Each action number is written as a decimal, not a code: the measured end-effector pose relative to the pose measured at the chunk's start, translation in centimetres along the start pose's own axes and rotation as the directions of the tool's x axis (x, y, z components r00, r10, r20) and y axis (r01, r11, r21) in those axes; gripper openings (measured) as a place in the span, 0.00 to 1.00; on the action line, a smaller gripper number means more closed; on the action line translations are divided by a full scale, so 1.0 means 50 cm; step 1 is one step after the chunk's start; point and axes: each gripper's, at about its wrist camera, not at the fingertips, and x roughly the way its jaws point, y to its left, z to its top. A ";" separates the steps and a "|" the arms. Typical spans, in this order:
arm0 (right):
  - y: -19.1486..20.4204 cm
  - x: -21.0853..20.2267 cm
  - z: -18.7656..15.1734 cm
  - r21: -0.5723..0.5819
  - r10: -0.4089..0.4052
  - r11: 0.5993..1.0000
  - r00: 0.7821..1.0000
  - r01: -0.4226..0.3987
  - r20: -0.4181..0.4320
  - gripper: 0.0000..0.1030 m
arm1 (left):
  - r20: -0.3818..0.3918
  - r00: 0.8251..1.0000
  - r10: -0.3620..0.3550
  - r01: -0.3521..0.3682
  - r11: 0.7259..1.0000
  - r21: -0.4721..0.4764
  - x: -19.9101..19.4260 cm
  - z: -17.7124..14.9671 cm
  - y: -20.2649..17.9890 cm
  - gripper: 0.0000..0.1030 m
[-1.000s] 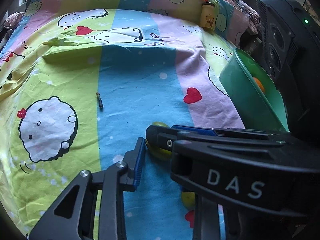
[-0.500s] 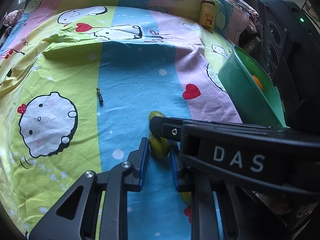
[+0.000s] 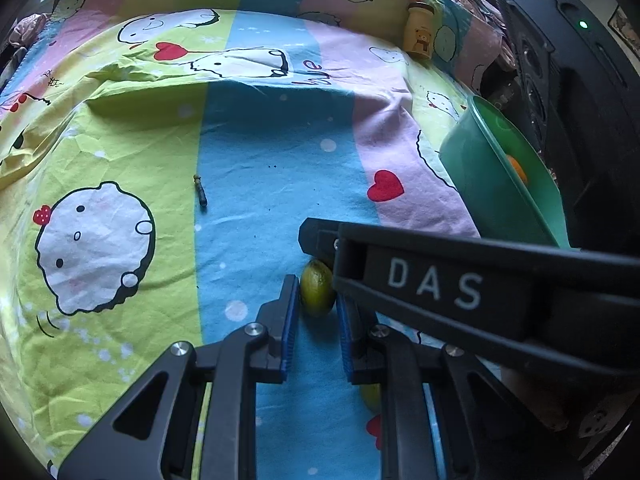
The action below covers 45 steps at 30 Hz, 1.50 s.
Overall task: Organize fruits
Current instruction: 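Close the right gripper on a green fruit while the left grasps another, then carry both held green fruits over the green basin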
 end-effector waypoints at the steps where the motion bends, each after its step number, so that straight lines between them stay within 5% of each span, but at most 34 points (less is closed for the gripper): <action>1: 0.003 0.001 0.000 -0.008 -0.008 1.000 1.000 0.008 0.003 0.20 | 0.001 1.000 0.001 -0.001 1.000 0.001 0.000 0.000 -0.001 0.17; 9: -0.005 -0.010 -0.003 0.002 -0.008 1.000 0.999 0.008 0.038 0.20 | 0.010 1.000 0.016 -0.016 1.000 0.010 -0.001 0.001 -0.006 0.17; 15: -0.021 -0.084 -0.005 0.019 0.020 1.000 0.992 -0.022 0.121 0.20 | 0.094 0.996 -0.008 0.005 1.000 0.028 -0.058 0.011 -0.021 0.17; 20: -0.054 -0.195 -0.014 0.038 0.065 0.996 0.964 -0.078 0.257 0.20 | 0.184 0.981 -0.064 0.052 0.996 0.066 -0.123 0.029 -0.063 0.17; 25: -0.120 -0.292 -0.031 0.104 0.017 0.993 0.925 -0.061 0.381 0.20 | 0.253 0.962 -0.101 0.070 0.989 0.128 -0.152 0.053 -0.137 0.17; 30: -0.198 -0.341 -0.046 0.181 -0.011 0.981 0.903 -0.074 0.430 0.20 | 0.253 0.956 -0.148 0.106 0.979 0.172 -0.136 0.079 -0.212 0.17; 45: -0.312 -0.356 -0.064 0.300 -0.043 0.949 0.909 -0.092 0.415 0.20 | 0.186 0.963 -0.196 0.152 0.962 0.225 -0.063 0.100 -0.342 0.18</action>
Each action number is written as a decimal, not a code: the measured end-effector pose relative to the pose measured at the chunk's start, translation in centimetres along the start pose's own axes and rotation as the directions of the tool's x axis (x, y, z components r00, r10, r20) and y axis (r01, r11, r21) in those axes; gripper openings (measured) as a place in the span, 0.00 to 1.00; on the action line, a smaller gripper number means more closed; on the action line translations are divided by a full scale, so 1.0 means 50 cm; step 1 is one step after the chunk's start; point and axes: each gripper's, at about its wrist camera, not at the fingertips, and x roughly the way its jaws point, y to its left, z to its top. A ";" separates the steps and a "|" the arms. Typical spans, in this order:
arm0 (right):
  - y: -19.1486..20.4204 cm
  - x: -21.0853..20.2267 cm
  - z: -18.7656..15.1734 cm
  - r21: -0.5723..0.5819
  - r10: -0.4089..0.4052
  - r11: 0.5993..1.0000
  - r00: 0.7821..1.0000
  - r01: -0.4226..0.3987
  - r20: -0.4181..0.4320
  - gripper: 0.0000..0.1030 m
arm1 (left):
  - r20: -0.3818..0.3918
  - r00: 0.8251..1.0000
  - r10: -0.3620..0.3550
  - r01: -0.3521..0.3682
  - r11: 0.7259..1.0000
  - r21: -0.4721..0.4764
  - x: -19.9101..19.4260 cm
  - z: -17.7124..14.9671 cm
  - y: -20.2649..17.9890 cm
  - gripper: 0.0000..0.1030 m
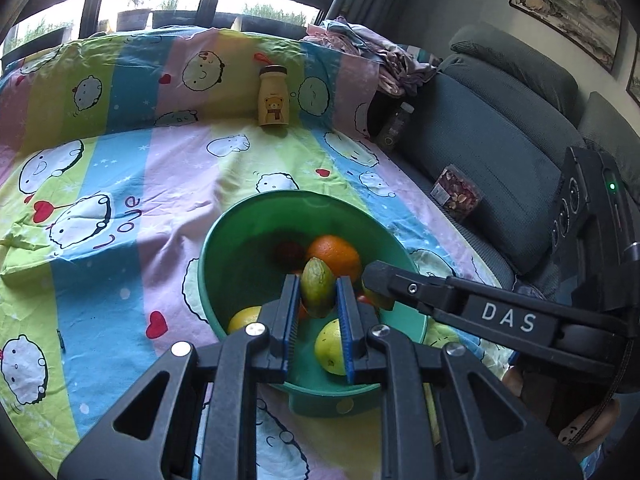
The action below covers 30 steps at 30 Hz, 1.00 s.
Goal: Organize fruits
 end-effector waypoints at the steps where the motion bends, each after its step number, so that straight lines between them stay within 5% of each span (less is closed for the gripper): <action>1: -0.001 -0.002 0.000 -0.003 -0.003 1.000 1.000 0.003 0.001 0.21 | 0.001 1.000 0.002 -0.002 1.000 -0.005 0.001 0.000 0.000 0.17; 6: -0.006 -0.012 -0.002 0.022 0.008 1.000 1.000 -0.009 0.004 0.44 | 0.002 0.999 0.034 -0.034 0.999 -0.010 -0.013 -0.006 0.010 0.39; 12: 0.040 -0.024 -0.019 -0.070 0.040 0.997 0.999 -0.040 -0.010 0.48 | 0.021 0.996 0.091 -0.090 0.993 -0.072 -0.070 -0.034 0.062 0.58; 22: 0.169 0.032 -0.123 -0.247 0.152 0.947 0.964 -0.205 -0.219 0.48 | -0.059 0.968 0.246 -0.252 0.947 -0.198 -0.148 -0.147 0.193 0.60; 30: 0.214 0.117 -0.203 -0.313 0.073 0.931 0.935 -0.189 -0.348 0.49 | -0.143 0.968 0.205 -0.236 0.937 -0.258 -0.130 -0.218 0.235 0.56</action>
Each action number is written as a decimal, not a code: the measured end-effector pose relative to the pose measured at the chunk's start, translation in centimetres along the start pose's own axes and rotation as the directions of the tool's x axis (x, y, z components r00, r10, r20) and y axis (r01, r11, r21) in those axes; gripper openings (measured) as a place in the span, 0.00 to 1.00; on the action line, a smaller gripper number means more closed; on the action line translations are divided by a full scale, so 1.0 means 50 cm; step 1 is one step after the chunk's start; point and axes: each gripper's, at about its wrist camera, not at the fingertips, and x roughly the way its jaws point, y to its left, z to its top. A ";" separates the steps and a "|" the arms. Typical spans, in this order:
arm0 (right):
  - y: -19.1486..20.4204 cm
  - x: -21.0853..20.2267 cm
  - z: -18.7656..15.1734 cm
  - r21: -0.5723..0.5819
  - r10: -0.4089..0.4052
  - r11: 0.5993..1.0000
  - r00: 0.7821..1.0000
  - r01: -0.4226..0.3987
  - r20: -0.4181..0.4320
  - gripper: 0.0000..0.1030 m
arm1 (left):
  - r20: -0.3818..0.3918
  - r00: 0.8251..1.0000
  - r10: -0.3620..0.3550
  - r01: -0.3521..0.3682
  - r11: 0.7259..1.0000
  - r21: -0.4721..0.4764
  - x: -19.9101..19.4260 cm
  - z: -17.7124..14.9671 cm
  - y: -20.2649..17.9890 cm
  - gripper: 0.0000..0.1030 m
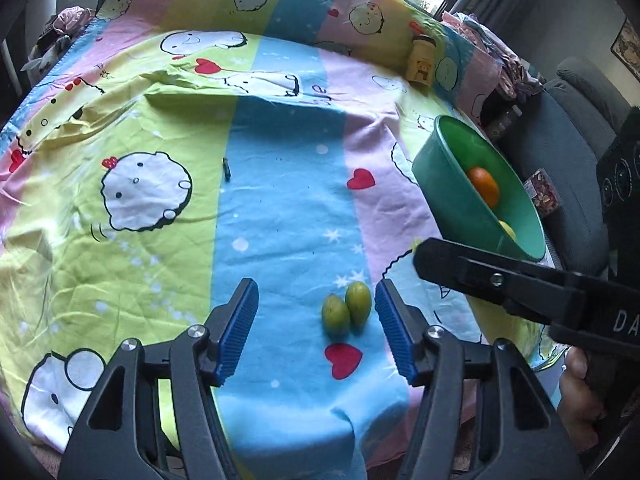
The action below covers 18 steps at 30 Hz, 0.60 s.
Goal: Organize fruits
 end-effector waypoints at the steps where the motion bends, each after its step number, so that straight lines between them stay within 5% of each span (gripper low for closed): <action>1: 0.000 0.011 -0.004 0.008 -0.007 1.000 1.000 0.007 -0.012 0.49 | -0.009 1.000 -0.003 0.003 1.000 0.006 0.004 -0.004 -0.002 0.55; 11: -0.030 0.089 -0.017 0.073 -0.072 0.994 0.992 0.080 -0.106 0.45 | -0.090 0.996 -0.028 0.034 0.997 0.064 0.046 -0.027 -0.014 0.42; 18: -0.023 0.100 -0.016 0.047 -0.142 0.988 0.986 0.147 -0.089 0.40 | -0.096 0.995 -0.029 0.035 0.998 0.059 0.050 -0.029 -0.009 0.37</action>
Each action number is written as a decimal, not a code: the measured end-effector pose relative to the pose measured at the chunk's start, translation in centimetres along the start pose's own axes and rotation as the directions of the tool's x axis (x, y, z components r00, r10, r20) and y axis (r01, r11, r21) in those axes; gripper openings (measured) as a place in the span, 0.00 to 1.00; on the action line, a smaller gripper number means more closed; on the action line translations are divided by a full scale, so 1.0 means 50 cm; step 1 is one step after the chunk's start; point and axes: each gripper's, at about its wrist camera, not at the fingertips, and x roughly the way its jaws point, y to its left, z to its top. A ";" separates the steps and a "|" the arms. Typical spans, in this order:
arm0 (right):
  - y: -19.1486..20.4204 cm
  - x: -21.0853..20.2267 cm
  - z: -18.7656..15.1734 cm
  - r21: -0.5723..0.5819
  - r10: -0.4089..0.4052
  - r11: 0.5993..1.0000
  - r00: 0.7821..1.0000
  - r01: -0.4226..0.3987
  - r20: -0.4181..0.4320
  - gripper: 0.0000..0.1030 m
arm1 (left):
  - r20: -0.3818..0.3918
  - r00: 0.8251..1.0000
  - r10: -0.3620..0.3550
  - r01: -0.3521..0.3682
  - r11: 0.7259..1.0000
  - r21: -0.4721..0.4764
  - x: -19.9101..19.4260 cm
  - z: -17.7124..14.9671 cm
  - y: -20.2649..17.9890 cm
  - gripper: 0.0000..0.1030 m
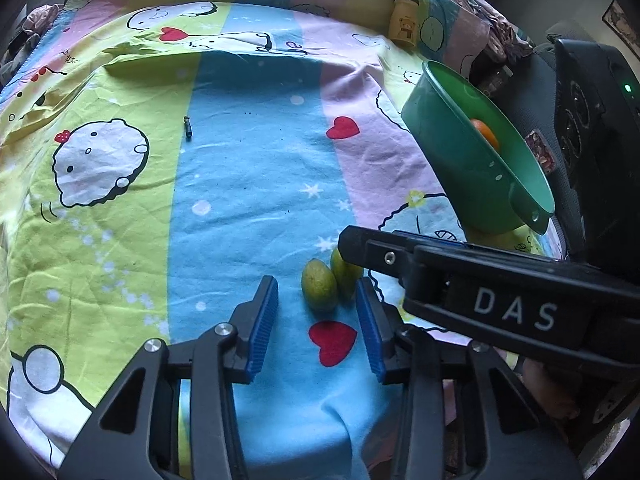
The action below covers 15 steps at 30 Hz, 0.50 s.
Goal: Organize fruits
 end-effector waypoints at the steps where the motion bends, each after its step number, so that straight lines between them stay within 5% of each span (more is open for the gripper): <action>1: 0.001 0.000 -0.001 -0.003 -0.004 1.000 1.000 0.004 0.001 0.39 | 0.001 1.000 0.000 0.000 1.000 0.001 0.000 0.000 -0.001 0.36; 8: 0.024 0.008 -0.005 -0.050 0.003 0.999 1.000 -0.004 -0.012 0.32 | 0.003 1.000 0.024 -0.024 1.000 0.008 0.004 0.000 -0.001 0.17; 15: 0.034 0.018 -0.009 -0.079 -0.008 0.997 1.000 0.008 -0.005 0.28 | 0.011 0.999 0.030 -0.030 0.999 0.018 0.001 -0.004 -0.001 0.18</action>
